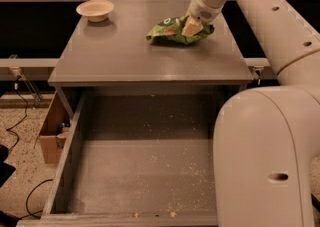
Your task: Place green rice chip bag into top drawer
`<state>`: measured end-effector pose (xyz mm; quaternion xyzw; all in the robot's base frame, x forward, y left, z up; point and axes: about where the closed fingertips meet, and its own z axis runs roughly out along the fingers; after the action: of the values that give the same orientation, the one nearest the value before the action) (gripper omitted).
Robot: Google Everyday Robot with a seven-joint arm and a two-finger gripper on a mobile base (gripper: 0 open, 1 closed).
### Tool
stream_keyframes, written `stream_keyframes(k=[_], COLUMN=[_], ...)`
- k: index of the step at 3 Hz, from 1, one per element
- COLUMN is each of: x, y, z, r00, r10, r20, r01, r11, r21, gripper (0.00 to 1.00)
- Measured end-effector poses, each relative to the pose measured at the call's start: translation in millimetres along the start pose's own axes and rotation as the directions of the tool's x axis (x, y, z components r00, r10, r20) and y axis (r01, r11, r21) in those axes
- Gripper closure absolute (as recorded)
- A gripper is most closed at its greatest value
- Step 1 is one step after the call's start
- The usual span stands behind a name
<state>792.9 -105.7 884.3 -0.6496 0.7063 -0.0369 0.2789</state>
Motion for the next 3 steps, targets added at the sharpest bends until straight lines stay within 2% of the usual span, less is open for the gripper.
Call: stream_keyframes(k=[1, 2, 3], x=[0.8, -13.6, -42.8], y=[0.2, 37.8, 86.5], z=[-56.6, -158.0, -226.9], r00=[1.0, 0.997, 0.985], r10=[-0.002, 0.006, -0.002], r20=[0.004, 0.075, 0.174], r01=[0.001, -0.018, -0.042], r11=[0.9981, 0.9853, 0.9679], r21=[0.062, 0.17, 0.248], gripper=[1.0, 1.0, 1.0])
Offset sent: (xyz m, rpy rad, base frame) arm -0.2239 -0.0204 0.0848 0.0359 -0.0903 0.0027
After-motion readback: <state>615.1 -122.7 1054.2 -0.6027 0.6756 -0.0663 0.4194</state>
